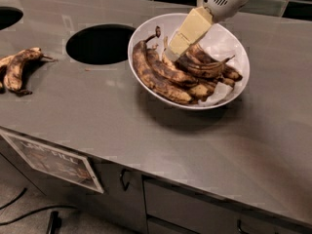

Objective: Pick banana from white bowl

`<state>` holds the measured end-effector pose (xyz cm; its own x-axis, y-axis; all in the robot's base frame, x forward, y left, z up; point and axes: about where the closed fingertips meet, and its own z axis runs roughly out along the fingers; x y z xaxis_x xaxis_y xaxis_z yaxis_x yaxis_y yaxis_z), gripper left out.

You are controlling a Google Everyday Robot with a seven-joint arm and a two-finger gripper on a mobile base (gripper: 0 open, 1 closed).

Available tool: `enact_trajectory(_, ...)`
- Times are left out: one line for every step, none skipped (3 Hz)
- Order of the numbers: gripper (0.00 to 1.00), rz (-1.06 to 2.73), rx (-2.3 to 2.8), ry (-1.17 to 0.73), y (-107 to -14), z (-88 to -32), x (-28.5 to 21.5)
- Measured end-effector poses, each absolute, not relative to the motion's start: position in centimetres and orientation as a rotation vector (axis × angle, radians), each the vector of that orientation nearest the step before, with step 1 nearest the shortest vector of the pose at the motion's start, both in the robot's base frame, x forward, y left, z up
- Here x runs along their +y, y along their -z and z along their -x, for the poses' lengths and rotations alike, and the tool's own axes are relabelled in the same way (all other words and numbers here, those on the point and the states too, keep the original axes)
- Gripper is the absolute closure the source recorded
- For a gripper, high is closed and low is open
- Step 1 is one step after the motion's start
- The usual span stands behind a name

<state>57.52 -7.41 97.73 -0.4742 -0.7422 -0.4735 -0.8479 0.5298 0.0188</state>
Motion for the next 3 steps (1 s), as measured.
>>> enact_trajectory(0.00, 1.261, 2.363, -0.361, -97.39, -57.82, -6.90)
enact_trajectory(0.00, 1.218, 2.389, -0.335, -97.12, -58.31, -6.32)
enact_trajectory(0.00, 1.153, 2.424, -0.296, -96.62, -58.79, -6.07)
